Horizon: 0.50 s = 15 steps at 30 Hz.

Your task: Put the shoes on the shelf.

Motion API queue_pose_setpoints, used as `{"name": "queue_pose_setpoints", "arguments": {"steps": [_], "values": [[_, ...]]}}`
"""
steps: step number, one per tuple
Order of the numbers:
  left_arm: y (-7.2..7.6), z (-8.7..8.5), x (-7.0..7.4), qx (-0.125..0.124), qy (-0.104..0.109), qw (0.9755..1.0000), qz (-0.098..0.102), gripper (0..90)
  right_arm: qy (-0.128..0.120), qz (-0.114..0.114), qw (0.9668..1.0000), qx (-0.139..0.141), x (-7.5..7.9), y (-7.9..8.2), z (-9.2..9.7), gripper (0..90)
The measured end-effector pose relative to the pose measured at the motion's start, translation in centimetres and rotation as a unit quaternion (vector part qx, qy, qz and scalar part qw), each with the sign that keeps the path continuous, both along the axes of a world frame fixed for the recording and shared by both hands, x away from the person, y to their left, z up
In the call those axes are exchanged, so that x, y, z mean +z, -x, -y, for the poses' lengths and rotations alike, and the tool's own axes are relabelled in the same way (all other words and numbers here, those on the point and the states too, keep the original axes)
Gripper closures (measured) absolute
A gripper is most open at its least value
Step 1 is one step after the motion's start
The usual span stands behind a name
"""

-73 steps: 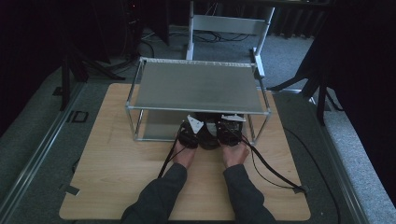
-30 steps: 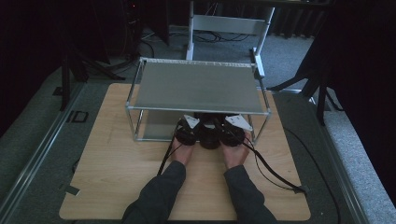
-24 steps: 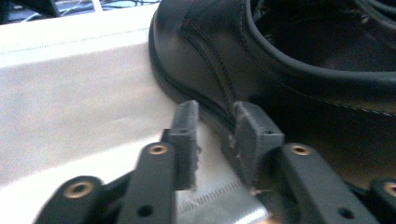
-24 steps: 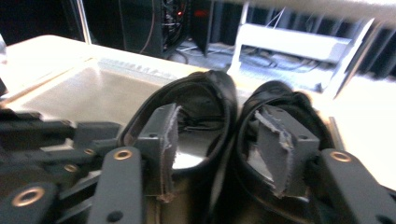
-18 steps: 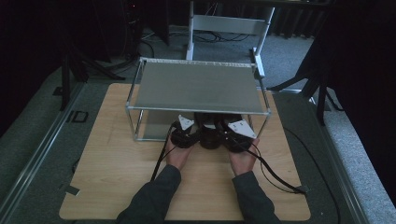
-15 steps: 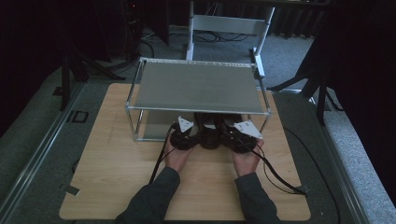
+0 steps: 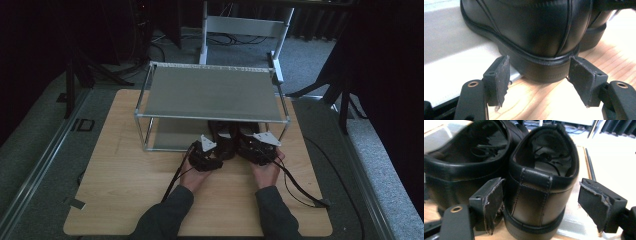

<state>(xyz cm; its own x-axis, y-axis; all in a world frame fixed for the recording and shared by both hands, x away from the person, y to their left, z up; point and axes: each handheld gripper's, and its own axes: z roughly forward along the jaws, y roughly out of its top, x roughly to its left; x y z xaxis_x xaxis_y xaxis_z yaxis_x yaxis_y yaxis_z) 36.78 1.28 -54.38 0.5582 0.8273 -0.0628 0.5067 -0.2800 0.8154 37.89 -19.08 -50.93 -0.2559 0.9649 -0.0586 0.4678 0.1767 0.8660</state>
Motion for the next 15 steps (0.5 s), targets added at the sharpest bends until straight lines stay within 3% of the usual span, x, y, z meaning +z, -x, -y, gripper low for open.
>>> {"name": "queue_pose_setpoints", "arguments": {"steps": [2, 5, 15], "values": [[-0.1, 0.1, -0.2, -0.004, 0.009, 0.9999, -0.003, 33.7, 0.0, -0.004, 1.0, 0.001, -0.5, -0.5, -0.1, 19.2], [-0.2, 0.2, -0.1, -0.011, 0.005, 0.9999, 0.003, 35.3, 0.014, -0.015, 0.9998, -0.002, -1.1, -1.2, -0.4, 17.7], [-0.4, 0.3, 0.0, -0.022, 0.01, 0.9997, 0.006, 41.6, 0.055, 0.0, 0.9985, 0.001, -1.0, -0.9, -1.4, 23.2]]}}
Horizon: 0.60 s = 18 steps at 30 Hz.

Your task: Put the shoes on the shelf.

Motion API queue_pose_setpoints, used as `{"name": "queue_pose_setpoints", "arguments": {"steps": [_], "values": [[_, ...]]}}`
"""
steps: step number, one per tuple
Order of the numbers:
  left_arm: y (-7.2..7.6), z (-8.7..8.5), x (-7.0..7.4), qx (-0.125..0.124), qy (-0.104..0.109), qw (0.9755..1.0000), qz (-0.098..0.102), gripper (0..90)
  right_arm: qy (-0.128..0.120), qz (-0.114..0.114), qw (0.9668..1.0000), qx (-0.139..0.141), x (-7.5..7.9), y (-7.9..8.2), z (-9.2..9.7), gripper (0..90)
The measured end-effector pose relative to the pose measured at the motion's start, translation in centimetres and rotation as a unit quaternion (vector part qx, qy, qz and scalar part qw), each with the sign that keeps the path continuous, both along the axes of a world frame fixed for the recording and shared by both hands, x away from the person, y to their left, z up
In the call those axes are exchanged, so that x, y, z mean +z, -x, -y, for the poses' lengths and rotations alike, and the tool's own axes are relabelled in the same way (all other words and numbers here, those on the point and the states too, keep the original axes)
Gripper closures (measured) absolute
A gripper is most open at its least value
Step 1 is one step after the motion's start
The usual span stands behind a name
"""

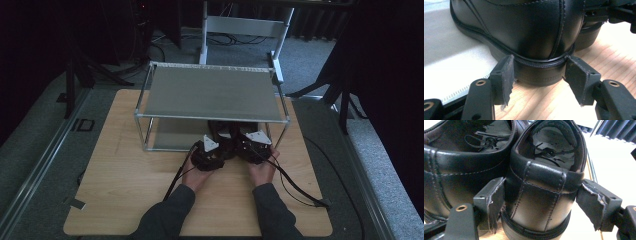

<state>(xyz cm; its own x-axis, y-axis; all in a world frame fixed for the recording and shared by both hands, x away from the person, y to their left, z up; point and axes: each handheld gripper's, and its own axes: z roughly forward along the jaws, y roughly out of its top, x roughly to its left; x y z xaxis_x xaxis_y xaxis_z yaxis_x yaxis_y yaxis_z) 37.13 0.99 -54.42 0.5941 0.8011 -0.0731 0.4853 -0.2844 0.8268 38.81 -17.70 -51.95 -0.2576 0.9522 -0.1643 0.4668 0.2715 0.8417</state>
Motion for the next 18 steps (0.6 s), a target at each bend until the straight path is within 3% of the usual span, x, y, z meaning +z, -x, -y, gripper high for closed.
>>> {"name": "queue_pose_setpoints", "arguments": {"steps": [3, 11, 18], "values": [[-0.5, 0.1, 0.0, 0.012, 0.006, 0.9999, -0.006, 43.8, -0.007, -0.01, 0.9999, 0.002, 0.1, -0.1, 0.4, 22.1], [-0.5, -0.4, 0.1, 0.005, 0.011, 0.9998, -0.014, 44.0, -0.037, -0.024, 0.999, 0.014, 0.2, 0.1, 1.6, 22.3], [0.7, -1.4, 0.7, -0.01, 0.015, 0.9997, -0.015, 41.5, -0.056, -0.024, 0.9977, 0.031, 1.0, 2.2, 2.7, 26.4]]}}
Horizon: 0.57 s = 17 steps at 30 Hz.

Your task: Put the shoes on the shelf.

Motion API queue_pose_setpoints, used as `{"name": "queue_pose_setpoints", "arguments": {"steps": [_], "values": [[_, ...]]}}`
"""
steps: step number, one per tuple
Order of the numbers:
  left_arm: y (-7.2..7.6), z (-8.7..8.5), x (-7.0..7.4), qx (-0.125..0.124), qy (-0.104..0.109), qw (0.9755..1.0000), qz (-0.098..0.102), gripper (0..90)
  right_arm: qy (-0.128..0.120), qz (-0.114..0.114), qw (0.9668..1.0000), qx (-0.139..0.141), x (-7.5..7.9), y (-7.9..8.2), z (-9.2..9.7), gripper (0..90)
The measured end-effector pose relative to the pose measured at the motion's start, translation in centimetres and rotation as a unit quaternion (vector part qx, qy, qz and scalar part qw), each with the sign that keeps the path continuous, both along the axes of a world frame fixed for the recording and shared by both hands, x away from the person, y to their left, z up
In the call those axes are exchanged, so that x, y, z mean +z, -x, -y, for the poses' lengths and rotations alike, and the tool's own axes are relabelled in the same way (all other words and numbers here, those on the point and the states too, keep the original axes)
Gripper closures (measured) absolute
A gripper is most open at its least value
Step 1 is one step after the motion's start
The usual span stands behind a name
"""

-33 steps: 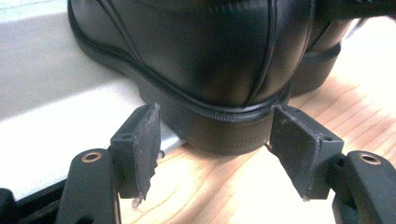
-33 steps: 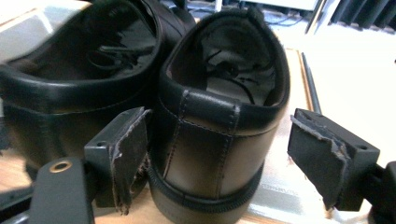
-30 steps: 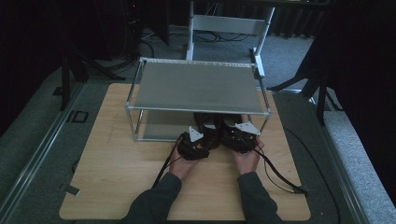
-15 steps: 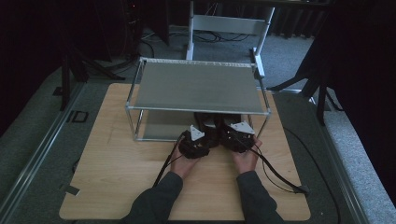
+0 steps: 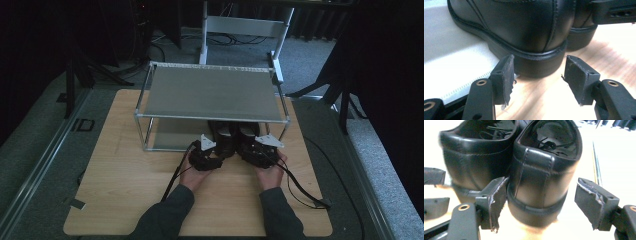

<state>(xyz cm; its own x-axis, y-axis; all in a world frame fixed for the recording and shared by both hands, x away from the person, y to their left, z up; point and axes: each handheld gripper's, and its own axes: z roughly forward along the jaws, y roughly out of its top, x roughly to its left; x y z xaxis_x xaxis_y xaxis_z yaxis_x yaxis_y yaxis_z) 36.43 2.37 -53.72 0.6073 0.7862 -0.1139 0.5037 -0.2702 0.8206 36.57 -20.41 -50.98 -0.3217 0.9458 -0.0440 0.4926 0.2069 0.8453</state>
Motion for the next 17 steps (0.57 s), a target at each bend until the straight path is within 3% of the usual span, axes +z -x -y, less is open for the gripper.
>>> {"name": "queue_pose_setpoints", "arguments": {"steps": [4, 9, 13, 17], "values": [[0.7, -1.2, 0.3, -0.001, -0.001, 1.0, -0.004, 41.3, -0.023, -0.013, 0.9996, 0.008, 0.3, 1.7, 1.8, 28.9], [1.7, -2.8, 0.2, 0.005, 0.003, 0.9999, -0.012, 40.8, -0.005, -0.04, 0.9992, 0.003, -0.3, 2.4, 3.6, 29.7], [2.3, -3.9, 0.1, 0.013, -0.006, 0.9997, -0.018, 40.7, -0.009, -0.066, 0.9978, -0.006, -0.9, 2.4, 4.8, 30.5], [2.8, -5.2, -0.2, 0.019, -0.012, 0.9995, -0.023, 40.7, -0.001, -0.077, 0.997, -0.008, -1.0, 2.6, 5.6, 30.8]]}}
